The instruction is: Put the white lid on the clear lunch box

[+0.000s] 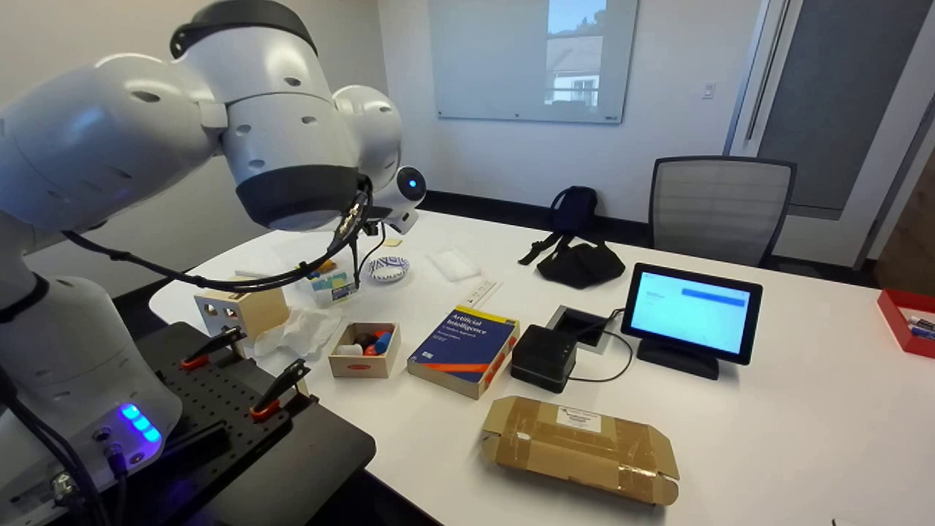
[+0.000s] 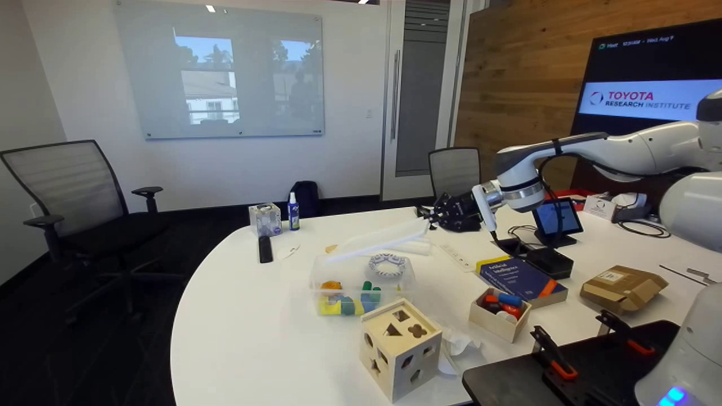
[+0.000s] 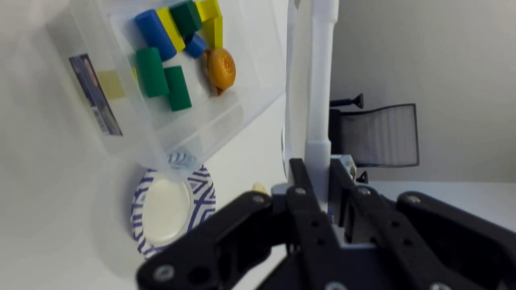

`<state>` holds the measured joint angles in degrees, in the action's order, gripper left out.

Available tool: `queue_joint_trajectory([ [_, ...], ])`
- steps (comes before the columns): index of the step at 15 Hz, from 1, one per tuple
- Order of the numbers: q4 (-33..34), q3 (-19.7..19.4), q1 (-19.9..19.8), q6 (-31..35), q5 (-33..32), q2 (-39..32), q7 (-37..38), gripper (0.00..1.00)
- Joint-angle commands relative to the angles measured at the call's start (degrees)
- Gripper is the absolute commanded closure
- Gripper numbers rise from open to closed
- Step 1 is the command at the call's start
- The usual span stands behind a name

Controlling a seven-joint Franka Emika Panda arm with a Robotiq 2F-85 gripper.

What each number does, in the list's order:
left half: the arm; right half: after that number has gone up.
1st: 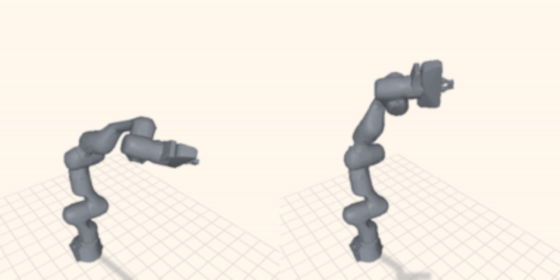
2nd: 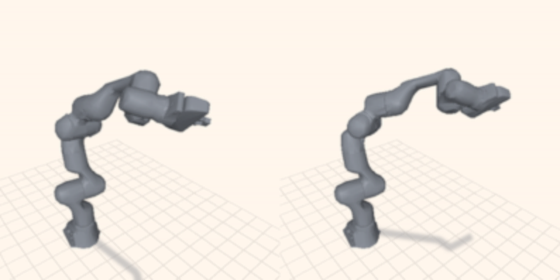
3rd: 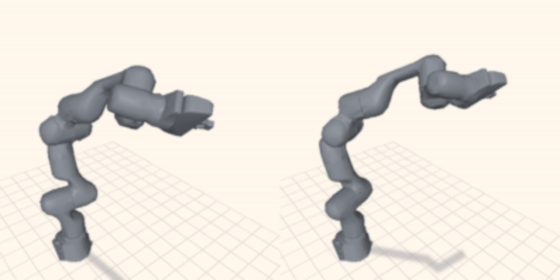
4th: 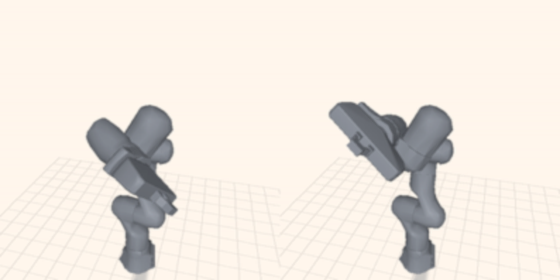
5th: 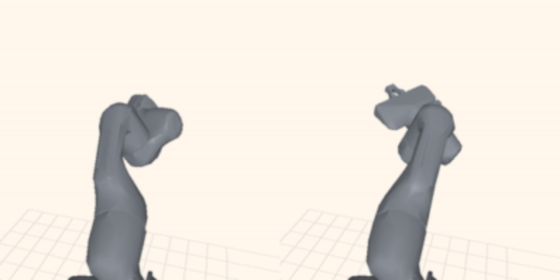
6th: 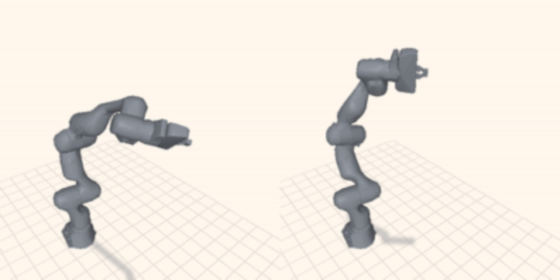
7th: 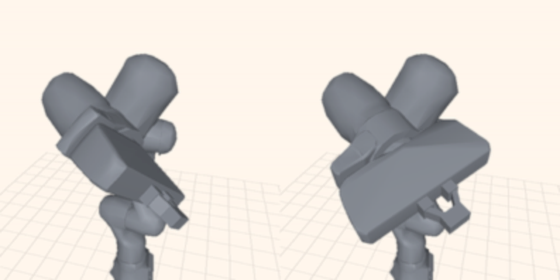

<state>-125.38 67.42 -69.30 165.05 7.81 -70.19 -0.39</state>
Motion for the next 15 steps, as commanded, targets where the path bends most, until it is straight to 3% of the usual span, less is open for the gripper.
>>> queue_joint_trajectory([
  [1, -1.4, 1.9, -1.8, -7.0, 3.5, -1.4, -2.6, 0.96],
  [4, -1.5, 0.5, 0.1, -9.1, 5.5, -0.2, -3.7, 0.96],
  [9, -1.4, -1.0, 3.2, -4.8, 5.1, -1.4, -8.5, 0.96],
  [15, -1.3, 0.0, 5.4, 0.3, 2.9, -4.3, -14.5, 0.96],
])
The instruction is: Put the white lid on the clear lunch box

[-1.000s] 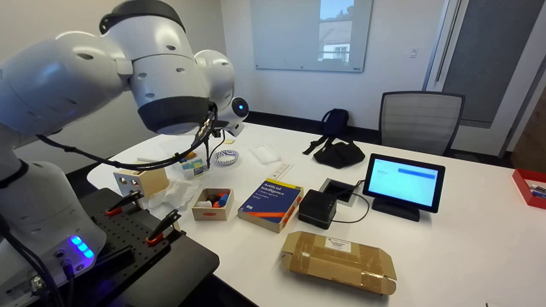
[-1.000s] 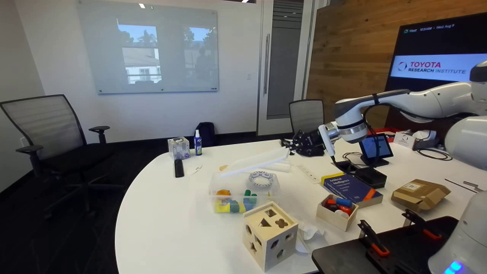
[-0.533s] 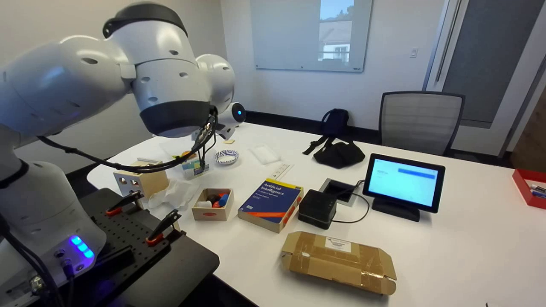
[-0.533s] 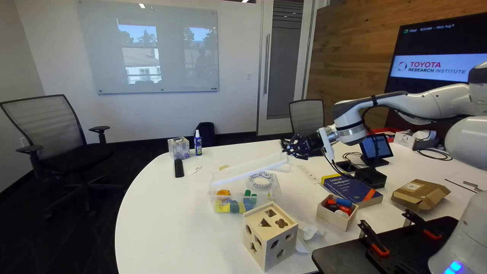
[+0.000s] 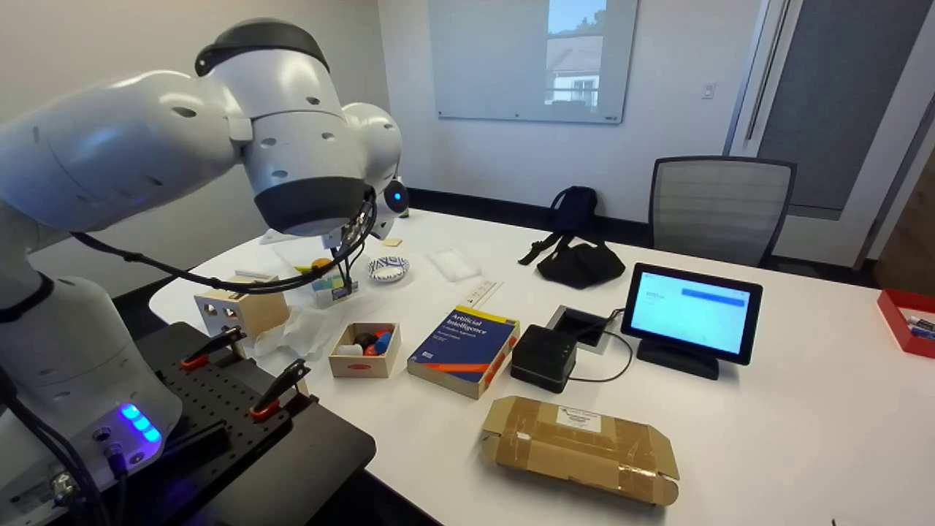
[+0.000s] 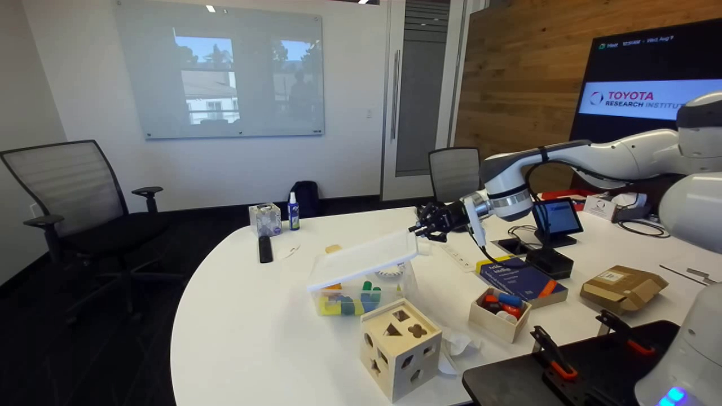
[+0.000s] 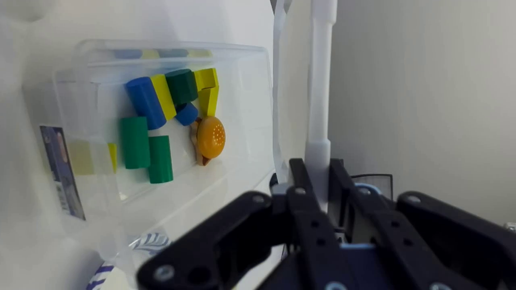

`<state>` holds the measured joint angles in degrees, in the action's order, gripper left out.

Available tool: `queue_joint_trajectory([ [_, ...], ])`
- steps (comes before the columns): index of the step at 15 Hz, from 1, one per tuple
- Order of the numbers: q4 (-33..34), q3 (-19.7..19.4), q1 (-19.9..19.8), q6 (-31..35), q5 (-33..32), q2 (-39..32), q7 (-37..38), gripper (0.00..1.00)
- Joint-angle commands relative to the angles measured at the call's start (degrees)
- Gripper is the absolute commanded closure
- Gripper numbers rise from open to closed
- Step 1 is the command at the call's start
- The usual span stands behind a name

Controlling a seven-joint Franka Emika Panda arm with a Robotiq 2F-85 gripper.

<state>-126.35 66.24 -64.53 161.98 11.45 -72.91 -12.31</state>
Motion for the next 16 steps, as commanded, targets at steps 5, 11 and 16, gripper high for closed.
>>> queue_joint_trajectory([
  [5, 1.3, 0.2, 3.2, 8.2, -4.4, -3.5, -3.6, 0.96],
  [11, 3.0, -1.1, 5.4, 12.2, -8.8, -4.8, -2.4, 0.96],
  [16, 4.2, -3.9, 6.8, 12.1, -9.8, -4.2, -1.6, 0.96],
])
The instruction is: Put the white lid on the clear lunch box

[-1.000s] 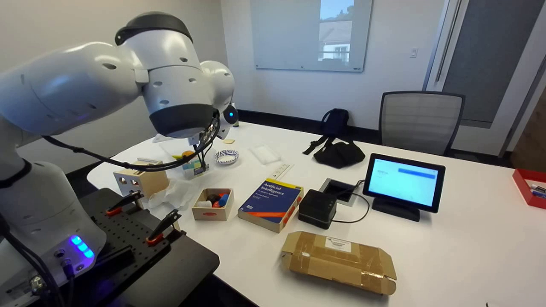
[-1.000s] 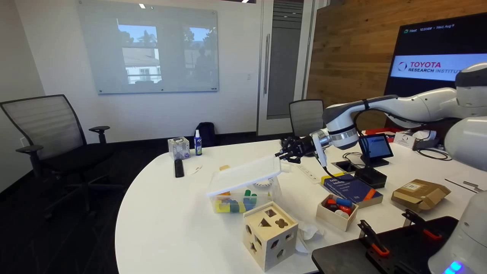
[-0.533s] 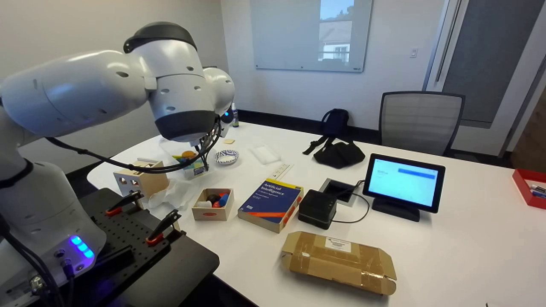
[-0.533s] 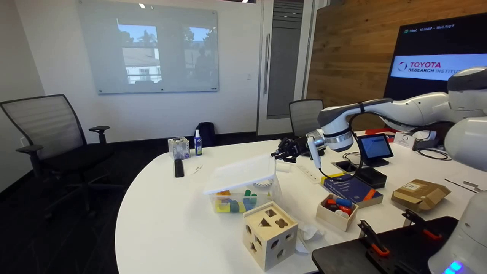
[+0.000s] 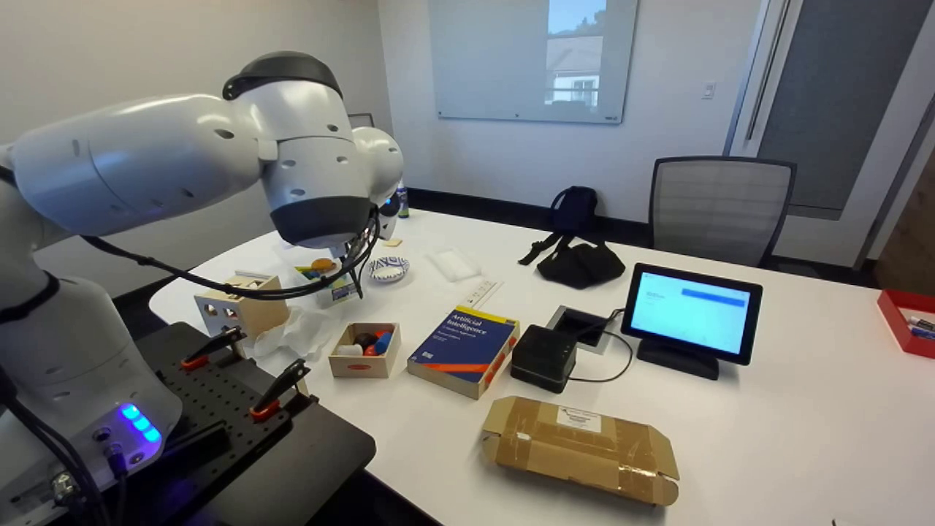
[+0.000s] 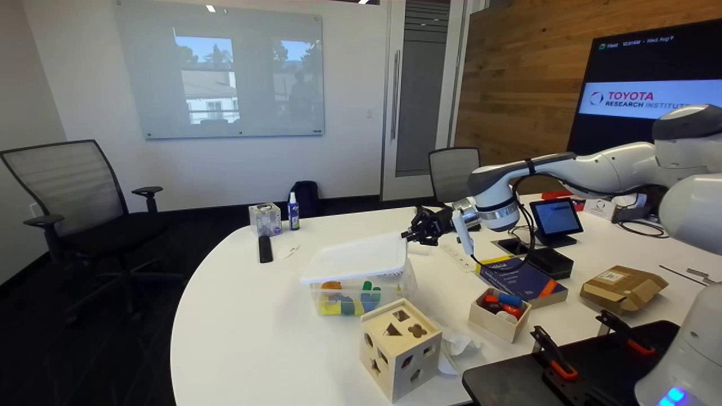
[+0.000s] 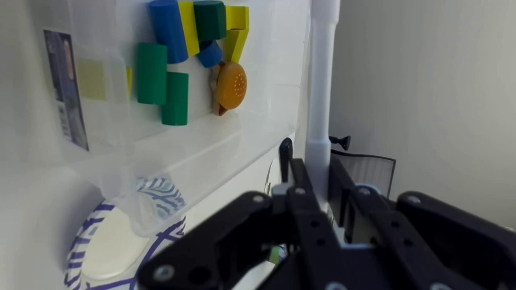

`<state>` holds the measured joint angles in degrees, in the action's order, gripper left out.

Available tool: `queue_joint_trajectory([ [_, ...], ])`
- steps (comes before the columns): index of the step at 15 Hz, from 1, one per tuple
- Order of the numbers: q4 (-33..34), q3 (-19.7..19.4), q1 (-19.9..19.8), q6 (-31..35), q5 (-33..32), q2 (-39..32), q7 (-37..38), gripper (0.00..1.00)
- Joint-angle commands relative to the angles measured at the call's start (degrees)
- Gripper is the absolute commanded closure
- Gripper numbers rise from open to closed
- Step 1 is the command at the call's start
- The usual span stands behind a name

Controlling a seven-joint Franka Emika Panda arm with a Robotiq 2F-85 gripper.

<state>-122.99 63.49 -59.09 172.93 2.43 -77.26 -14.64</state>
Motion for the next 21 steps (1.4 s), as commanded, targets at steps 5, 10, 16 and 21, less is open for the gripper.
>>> queue_joint_trajectory([
  [5, 1.1, -2.9, 1.6, 0.6, -0.4, 1.2, 1.5, 0.96],
  [10, 1.7, -5.0, 1.9, -0.1, 0.2, 1.8, 2.5, 0.96],
  [16, 3.1, -7.7, 3.1, -1.6, 0.8, 1.9, 4.2, 0.96],
  [21, 5.5, -9.7, 5.0, -4.0, 1.8, 1.9, 5.5, 0.96],
])
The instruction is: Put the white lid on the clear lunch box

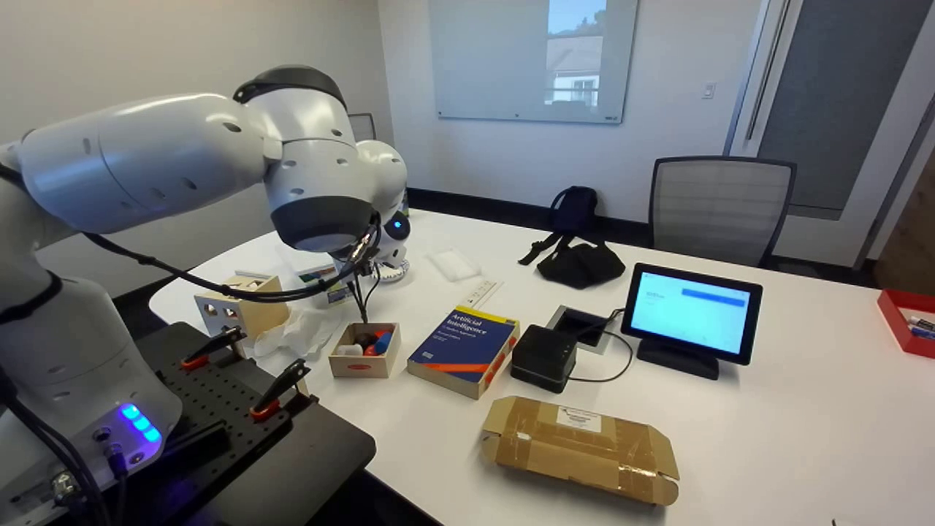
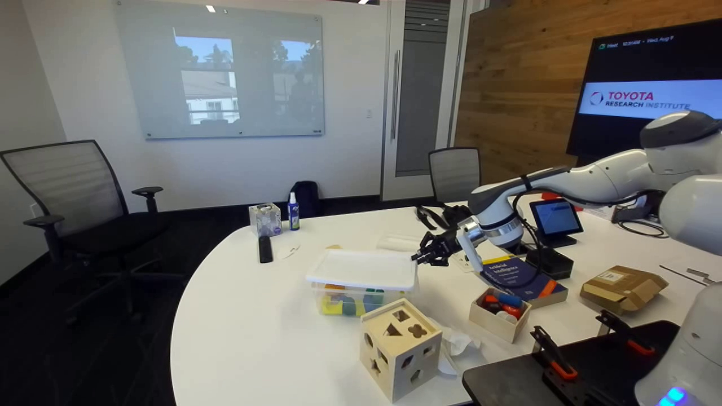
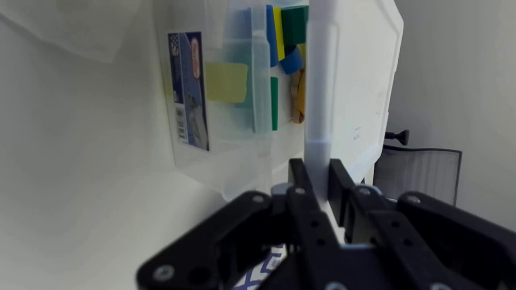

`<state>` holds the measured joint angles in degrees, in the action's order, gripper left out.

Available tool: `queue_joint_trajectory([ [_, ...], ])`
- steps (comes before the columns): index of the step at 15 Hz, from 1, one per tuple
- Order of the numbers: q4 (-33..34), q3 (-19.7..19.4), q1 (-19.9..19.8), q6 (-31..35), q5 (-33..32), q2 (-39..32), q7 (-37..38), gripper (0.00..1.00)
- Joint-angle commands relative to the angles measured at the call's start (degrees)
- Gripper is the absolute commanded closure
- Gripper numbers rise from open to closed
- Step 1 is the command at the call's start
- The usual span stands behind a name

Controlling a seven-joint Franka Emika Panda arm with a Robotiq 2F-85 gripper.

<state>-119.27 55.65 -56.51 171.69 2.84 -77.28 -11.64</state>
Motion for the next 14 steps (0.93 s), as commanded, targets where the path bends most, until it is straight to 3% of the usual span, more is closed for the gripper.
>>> queue_joint_trajectory([
  [1, 2.3, -2.2, 2.8, -3.9, 1.8, 1.9, 2.7, 0.96],
  [14, 10.7, -6.2, 7.8, -15.5, 7.6, 4.0, 2.3, 0.96],
])
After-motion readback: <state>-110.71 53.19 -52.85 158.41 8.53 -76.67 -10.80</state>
